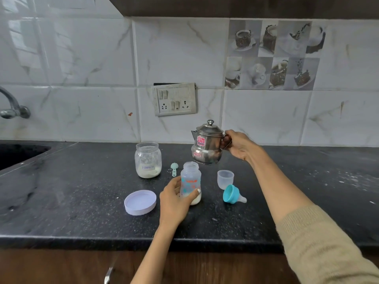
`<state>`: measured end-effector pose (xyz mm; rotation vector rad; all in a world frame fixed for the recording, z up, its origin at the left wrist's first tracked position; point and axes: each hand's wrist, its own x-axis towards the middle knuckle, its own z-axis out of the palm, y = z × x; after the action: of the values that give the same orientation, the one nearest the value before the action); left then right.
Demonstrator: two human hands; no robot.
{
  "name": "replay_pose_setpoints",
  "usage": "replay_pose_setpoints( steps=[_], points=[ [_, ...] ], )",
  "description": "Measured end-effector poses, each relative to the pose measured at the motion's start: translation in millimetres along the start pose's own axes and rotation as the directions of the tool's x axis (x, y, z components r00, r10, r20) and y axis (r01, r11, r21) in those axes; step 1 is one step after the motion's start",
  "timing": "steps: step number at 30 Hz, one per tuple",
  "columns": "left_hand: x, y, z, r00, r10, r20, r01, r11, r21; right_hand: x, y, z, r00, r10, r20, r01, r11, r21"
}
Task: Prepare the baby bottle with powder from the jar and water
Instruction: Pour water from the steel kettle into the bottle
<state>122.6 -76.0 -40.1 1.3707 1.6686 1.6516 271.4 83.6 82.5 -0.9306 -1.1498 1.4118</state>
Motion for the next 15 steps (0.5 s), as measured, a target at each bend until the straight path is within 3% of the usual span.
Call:
replay_pose_setpoints(
  steps=[15],
  points=[
    [-10,12,-7,0.993,-0.067,-0.097,0.055,0.992,-0.114,-65,-4,1,0.996,0.033,0.077,-0.025,0.995,-0.100]
  ],
)
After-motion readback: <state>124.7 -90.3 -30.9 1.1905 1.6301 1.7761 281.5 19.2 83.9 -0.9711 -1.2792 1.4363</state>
